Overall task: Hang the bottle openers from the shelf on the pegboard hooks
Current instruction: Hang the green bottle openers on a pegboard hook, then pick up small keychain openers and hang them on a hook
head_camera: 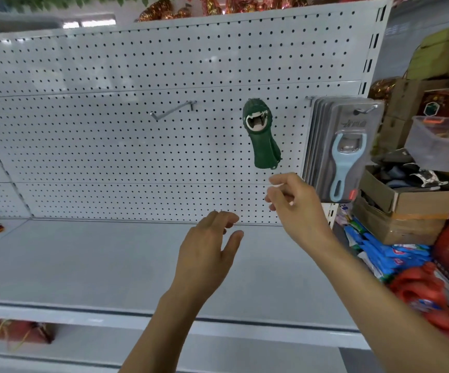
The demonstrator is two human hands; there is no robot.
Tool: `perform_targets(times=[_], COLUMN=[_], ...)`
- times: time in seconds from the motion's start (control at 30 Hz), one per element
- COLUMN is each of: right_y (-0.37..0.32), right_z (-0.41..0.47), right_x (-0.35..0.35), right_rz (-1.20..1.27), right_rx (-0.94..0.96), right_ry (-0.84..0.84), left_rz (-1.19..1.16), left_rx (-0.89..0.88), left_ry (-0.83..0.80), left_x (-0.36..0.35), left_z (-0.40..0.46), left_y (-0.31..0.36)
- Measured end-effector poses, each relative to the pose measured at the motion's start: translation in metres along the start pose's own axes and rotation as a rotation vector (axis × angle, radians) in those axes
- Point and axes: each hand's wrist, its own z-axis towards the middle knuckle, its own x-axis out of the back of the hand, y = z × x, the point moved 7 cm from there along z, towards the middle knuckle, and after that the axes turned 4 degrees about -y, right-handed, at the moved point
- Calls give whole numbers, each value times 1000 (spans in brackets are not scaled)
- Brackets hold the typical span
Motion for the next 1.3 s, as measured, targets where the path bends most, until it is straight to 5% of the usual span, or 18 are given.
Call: perform_targets(times=[0.23, 0.63, 0.9, 1.3], right_y=[34, 29, -36, -133], right_z=[-85, -159, -181, -175], right_x=[-54, -209, -379, -598], right_rz=[-305, -376, -368, -268], right_rx=[63, 103, 69, 32], right_ry=[-215, -544, -650, -727], left_rz=[41, 127, 149, 141], left_rx=[74, 312, 517, 613], left_ry=[-36, -197, -288, -206], left_x=[-15, 7, 100, 240], left_z=[-56, -169, -235, -267], left_y=[-23, -155, -307, -505])
